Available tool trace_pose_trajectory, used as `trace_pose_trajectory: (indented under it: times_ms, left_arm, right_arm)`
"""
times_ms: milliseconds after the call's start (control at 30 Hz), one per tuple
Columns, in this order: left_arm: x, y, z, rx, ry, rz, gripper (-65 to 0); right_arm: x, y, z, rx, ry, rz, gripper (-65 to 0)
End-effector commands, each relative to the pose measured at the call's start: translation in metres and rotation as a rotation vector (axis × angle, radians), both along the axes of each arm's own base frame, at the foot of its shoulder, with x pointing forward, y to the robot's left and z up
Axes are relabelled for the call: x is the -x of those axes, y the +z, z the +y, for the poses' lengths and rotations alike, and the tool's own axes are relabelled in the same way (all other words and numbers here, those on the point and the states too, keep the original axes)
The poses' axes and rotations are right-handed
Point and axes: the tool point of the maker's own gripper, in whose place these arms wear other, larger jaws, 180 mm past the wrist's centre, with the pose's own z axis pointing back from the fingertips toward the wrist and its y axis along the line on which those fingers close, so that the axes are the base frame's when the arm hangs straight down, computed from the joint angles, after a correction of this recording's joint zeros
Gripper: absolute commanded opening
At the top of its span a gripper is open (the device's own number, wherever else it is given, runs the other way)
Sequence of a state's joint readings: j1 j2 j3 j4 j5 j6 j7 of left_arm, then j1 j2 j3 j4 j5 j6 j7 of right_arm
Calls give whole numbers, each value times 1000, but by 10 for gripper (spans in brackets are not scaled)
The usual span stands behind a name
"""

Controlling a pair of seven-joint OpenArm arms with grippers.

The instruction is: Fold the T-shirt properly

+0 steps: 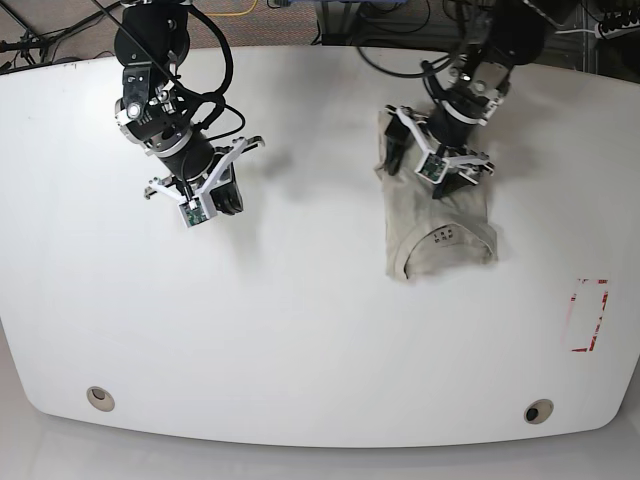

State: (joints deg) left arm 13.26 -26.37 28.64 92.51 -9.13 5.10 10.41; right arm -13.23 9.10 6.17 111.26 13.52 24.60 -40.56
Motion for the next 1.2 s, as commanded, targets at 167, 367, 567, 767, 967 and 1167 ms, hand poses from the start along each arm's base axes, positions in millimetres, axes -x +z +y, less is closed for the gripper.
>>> trace_pose_trajectory:
  times_ms: [167, 367, 567, 767, 967, 1167]
  left_arm:
    - [15, -23, 89, -195, -39, 176, -185]
    - [13, -19, 142, -221, -22, 221, -185]
    - [15, -13, 190, -241, 6, 263, -185]
    - [24, -6, 234, -271, 37, 308, -185]
    - [32, 0, 273, -303, 85, 345, -185]
    - [38, 11, 308, -338, 122, 373, -185]
  right_arm:
    - [-8, 15, 1, -9, 7, -58, -607]
    - [-10, 16, 1, -9, 7, -64, -607]
    - [-9, 17, 1, -13, 7, -64, -607]
    - [-10, 17, 2, -15, 9, -66, -607]
    - [-10, 17, 1, -9, 8, -65, -607]
    - [-9, 17, 2, -15, 9, -64, -607]
